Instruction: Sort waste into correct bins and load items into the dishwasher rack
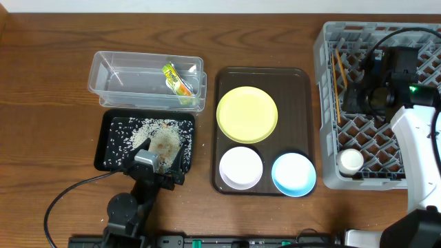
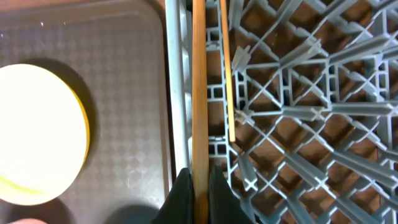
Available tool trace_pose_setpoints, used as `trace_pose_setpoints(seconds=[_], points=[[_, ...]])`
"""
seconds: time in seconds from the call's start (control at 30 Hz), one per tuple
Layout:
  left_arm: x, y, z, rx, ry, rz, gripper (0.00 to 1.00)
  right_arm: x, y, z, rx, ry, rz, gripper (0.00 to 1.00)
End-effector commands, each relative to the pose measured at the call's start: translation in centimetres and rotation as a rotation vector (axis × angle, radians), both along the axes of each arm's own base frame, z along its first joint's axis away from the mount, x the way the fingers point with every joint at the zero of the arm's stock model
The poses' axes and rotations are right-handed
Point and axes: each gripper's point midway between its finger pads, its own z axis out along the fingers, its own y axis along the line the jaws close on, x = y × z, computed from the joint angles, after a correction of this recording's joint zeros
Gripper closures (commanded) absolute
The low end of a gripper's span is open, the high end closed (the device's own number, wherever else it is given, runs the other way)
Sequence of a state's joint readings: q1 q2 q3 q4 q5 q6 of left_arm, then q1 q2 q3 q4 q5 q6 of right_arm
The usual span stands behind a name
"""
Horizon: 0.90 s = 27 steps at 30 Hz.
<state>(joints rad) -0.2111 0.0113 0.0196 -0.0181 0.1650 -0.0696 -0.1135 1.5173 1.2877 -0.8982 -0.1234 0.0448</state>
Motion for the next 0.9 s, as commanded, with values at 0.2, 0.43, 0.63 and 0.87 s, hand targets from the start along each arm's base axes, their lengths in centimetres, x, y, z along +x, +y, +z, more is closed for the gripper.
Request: trace_pose_setpoints(seconds=[0.2, 0.43, 0.63, 0.87], points=[[-0.1, -0.1, -1.6, 0.025, 0.043, -0.008, 0.08, 0.5, -0.5, -0.3, -0.042, -0.002, 0.007, 0.58], [-0.1, -0.1, -1.6, 0.025, 0.043, -0.008, 0.08, 0.2, 2.2, 2.3, 0.061, -0.079, 0.077, 0.57], [-0.1, -0.1, -1.6, 0.025, 0.043, -0.008, 0.08, -2.7, 6.9, 7.4, 0.131, -0.195, 0.211, 0.58], [-0.1, -0.1, -1.6, 0.025, 0.043, -0.008, 0.08, -10.1, 11.8, 6.8, 0.177, -0.012, 0.301, 0.54]])
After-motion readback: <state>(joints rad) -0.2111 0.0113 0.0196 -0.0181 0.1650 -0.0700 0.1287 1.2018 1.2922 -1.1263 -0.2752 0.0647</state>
